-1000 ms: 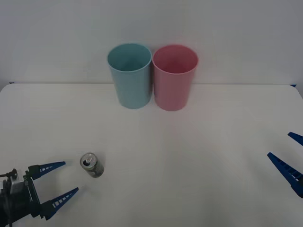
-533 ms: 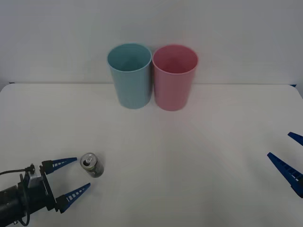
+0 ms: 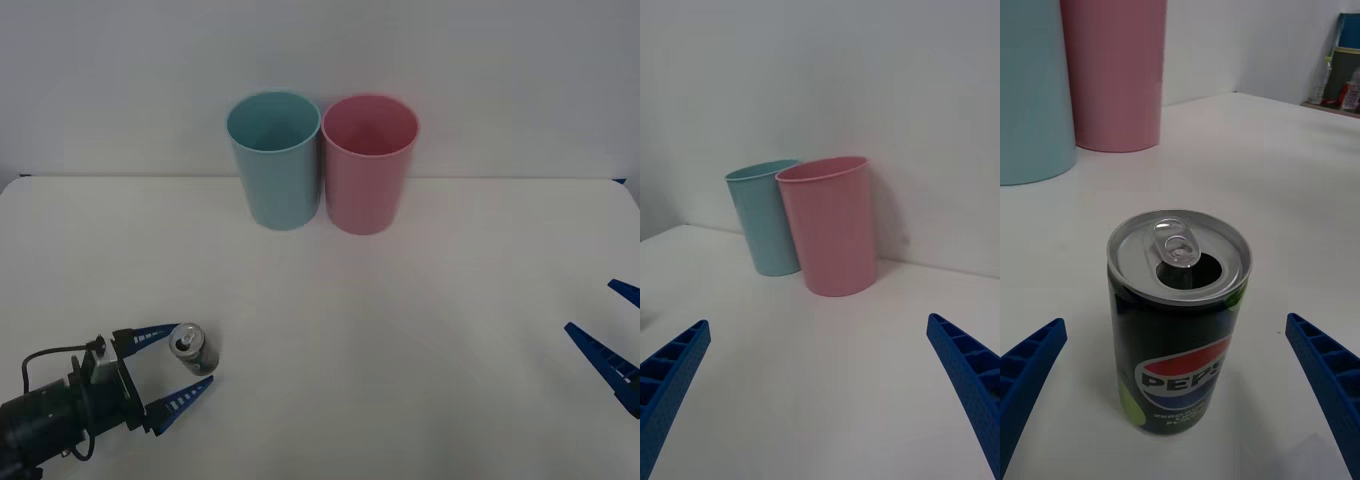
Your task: Grasp the object on the table and drop it into the matching bin: aluminum can to the light blue bin, PET bottle to the pink bin.
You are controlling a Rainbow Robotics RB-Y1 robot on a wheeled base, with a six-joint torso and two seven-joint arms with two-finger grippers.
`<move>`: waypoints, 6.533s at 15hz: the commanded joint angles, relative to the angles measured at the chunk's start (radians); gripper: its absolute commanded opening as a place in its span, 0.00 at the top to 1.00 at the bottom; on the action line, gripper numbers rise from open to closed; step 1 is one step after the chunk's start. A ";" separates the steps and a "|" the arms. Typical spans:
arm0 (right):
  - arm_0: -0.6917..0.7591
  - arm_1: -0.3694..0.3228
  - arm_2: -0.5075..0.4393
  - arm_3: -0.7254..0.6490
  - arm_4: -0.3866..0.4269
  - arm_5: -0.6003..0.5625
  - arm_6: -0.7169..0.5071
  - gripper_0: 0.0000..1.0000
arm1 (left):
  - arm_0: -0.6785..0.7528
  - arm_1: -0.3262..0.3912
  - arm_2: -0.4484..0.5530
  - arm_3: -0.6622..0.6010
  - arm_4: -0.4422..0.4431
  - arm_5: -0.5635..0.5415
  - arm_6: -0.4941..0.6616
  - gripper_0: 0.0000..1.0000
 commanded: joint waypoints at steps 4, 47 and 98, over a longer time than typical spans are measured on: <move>0.000 0.000 0.000 0.000 0.000 0.000 0.000 0.00 | -0.015 -0.019 -0.012 0.001 -0.013 0.014 0.011 0.00; 0.000 0.000 0.000 0.000 0.000 0.000 0.000 0.00 | -0.107 -0.039 -0.031 -0.514 0.218 0.522 0.338 1.00; 0.000 0.000 0.000 0.000 0.000 0.000 0.000 0.00 | -0.670 -0.073 -0.228 -0.140 -0.184 0.833 0.623 0.00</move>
